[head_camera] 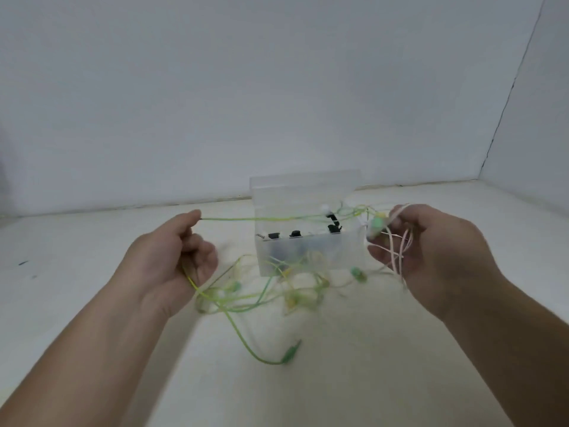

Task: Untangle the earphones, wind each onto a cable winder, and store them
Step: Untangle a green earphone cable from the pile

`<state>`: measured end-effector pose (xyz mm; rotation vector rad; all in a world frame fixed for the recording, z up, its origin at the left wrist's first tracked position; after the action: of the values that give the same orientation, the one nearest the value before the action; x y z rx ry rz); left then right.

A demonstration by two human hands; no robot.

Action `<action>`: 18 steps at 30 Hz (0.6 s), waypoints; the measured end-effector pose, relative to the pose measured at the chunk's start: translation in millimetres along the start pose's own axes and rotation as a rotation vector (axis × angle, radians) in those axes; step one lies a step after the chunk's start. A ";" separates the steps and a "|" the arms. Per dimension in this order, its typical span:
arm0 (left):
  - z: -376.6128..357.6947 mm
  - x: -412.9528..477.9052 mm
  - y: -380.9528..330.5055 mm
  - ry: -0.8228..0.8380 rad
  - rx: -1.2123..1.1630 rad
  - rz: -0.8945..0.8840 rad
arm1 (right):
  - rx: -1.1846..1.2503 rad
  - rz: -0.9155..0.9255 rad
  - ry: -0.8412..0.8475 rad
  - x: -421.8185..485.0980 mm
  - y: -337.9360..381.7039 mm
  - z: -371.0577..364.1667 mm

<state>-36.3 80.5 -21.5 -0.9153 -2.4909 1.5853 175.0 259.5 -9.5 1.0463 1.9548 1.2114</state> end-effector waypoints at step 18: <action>-24.6 -34.6 24.2 0.375 0.874 -0.944 | 0.106 -0.079 0.329 -18.2 -1.3 -12.5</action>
<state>11.6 90.3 -21.2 0.1004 -1.3247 1.6073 173.7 238.1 -4.2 0.8520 2.3099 1.3142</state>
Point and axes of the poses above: each hand's wrist, its own x-axis towards the middle knuckle, its own z-axis out of the back of the hand, y = z × x, the point moved 1 cm from there along x, towards the middle knuckle, and after that the axes turned 1 degree about -y, right-handed, at the moved point
